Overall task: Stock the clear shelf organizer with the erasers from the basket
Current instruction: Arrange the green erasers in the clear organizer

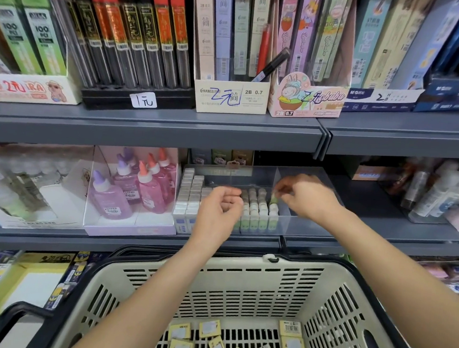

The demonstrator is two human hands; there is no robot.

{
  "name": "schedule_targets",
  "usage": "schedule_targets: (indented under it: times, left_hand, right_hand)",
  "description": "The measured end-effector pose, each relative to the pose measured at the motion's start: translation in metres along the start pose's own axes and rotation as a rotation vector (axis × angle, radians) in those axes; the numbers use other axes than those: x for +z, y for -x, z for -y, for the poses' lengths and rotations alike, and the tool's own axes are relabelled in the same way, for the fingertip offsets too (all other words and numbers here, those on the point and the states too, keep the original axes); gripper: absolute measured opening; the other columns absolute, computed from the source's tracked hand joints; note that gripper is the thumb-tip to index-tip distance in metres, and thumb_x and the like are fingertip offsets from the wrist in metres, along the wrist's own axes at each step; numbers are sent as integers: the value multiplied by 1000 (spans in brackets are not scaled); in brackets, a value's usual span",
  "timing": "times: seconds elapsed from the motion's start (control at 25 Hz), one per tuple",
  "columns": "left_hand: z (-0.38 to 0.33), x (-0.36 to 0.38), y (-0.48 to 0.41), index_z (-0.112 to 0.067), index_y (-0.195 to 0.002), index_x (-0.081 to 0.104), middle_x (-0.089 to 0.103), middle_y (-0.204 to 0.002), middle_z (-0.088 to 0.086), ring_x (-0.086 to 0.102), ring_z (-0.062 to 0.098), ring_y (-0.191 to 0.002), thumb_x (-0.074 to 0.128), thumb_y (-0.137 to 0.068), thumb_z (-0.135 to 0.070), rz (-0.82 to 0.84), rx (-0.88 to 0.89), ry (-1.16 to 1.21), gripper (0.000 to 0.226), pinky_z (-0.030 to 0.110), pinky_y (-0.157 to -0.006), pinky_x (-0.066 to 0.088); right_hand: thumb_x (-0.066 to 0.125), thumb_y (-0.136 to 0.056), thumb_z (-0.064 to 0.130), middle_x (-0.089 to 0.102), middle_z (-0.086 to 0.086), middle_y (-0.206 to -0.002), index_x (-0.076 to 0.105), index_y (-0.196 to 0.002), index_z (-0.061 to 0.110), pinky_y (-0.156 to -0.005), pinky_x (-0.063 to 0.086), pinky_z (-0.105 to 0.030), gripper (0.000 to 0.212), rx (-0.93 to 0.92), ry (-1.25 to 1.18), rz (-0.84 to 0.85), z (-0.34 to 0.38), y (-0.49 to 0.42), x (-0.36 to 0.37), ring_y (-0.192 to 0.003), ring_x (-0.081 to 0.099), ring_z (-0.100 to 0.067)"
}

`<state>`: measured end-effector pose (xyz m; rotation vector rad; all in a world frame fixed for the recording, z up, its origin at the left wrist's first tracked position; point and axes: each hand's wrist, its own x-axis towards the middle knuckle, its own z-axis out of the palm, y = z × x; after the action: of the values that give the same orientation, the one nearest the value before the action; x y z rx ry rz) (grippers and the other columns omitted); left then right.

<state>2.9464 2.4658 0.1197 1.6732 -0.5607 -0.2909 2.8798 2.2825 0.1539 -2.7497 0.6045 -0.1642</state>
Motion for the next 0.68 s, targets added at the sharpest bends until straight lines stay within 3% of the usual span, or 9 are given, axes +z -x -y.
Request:
schedule_targets:
  times: [0.08, 0.2, 0.28, 0.4, 0.52, 0.68]
  left_hand:
    - [-1, -3, 2, -27, -94, 53, 58, -86, -5, 56, 3, -68, 56, -90, -11, -2, -18, 33, 17, 27, -66, 54]
    - [-2, -8, 7, -32, -92, 52, 60, -88, -3, 56, 7, -65, 57, -90, -13, 18, -30, 70, 20, 13, -50, 46]
    - [-1, -10, 10, -33, -93, 52, 60, -91, -1, 58, 9, -73, 56, -91, -13, 33, -42, 82, 20, 13, -51, 47]
    - [1, -18, 13, -32, -93, 53, 61, -91, -2, 58, 6, -71, 55, -91, -12, 22, -52, 81, 20, 18, -54, 51]
    - [1, -28, 13, -30, -93, 55, 61, -94, 1, 58, 9, -72, 55, -91, -10, -3, -54, 86, 20, 17, -52, 50]
    - [1, -43, 15, -28, -93, 55, 61, -96, 6, 57, 12, -76, 53, -91, -7, -35, -34, 96, 21, 13, -50, 48]
  right_hand:
    - [53, -88, 28, 67, 3, -107, 66, -97, 34, -83, 50, -34, 16, -4, 58, 88, 2, -5, 8, -100, 59, -23]
    - [46, -93, 25, 65, -6, -112, 64, -106, 24, -86, 51, -38, 22, -34, 145, 209, 5, -11, 15, -100, 59, -27]
    - [43, -94, 22, 66, -8, -109, 63, -108, 19, -82, 51, -34, 25, -50, 175, 261, 6, -13, 12, -91, 64, -27]
    - [44, -95, 25, 68, -5, -101, 64, -106, 17, -53, 44, -15, 24, -43, 182, 287, 7, -13, 2, -54, 62, -16]
    - [46, -94, 22, 67, -1, -106, 64, -109, 18, -54, 46, -17, 24, -24, 133, 294, 11, -13, -6, -63, 66, -19]
    - [48, -93, 17, 65, 3, -104, 64, -106, 19, -47, 41, -17, 21, 27, 109, 292, 16, -15, -13, -45, 56, -12]
